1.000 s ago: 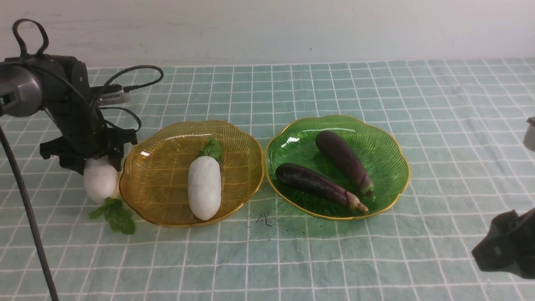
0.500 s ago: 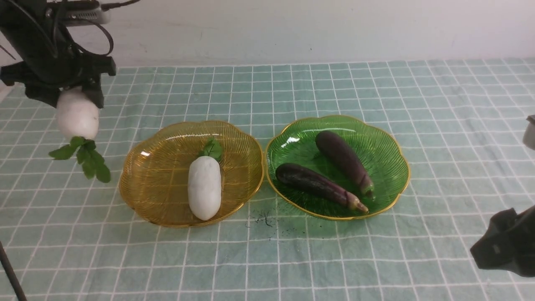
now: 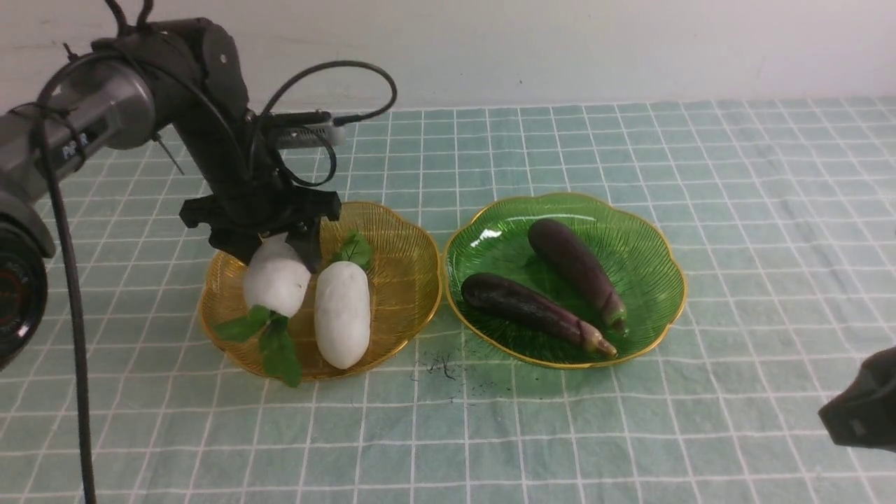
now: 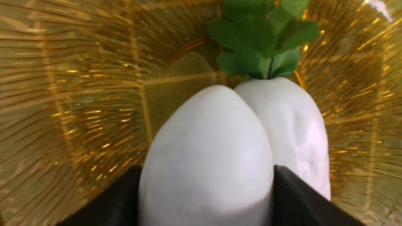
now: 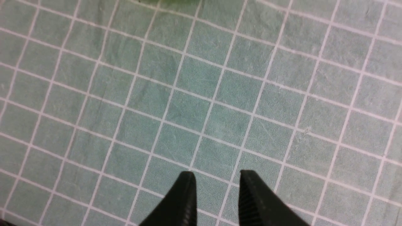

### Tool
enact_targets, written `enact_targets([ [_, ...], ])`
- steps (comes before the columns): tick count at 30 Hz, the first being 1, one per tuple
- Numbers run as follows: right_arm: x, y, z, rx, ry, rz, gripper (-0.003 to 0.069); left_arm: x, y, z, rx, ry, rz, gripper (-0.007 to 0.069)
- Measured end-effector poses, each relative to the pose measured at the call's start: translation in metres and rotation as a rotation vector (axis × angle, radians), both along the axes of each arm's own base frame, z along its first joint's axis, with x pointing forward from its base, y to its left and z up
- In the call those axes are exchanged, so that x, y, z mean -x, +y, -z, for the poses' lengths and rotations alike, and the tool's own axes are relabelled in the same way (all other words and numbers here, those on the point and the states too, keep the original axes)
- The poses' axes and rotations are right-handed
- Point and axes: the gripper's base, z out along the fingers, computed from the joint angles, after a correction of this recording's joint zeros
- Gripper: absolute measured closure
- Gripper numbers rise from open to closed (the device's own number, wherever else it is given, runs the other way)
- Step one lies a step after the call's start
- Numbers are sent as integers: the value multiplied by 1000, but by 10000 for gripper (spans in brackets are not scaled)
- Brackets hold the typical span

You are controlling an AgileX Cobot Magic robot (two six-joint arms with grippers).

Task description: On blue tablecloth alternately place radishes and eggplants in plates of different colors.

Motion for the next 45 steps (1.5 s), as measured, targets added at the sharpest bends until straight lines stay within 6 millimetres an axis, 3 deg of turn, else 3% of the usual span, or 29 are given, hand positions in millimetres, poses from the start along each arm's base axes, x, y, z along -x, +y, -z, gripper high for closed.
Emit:
enact_targets([
  [4,37,-10,-21,-43,-144,4,618,0,-1,0,-5,-1,3,98],
  [8,76,-22,-33,-89,-286,11,659,0,-1,0,-5,-1,3,83],
  [13,109,-32,-24,-155,-496,25,671,0,-1,-1,-4,-6,3,83],
  [15,115,-34,-5,-207,-654,44,671,-2,-1,-5,-2,-21,4,83],
  [18,108,-34,29,-253,-781,71,673,-6,-2,-15,3,-58,6,83],
  [22,96,-33,51,-281,-881,96,673,-10,-2,-25,11,-94,6,88],
  [29,94,-33,51,-288,-910,99,673,-10,-2,-33,11,-117,21,239],
  [36,94,-33,51,-289,-909,99,673,0,-1,-75,19,-219,51,553],
  [40,94,-33,51,-290,-908,99,673,12,2,-105,29,-282,51,620],
  [45,94,-33,53,-288,-903,99,673,28,3,-137,52,-351,50,632],
])
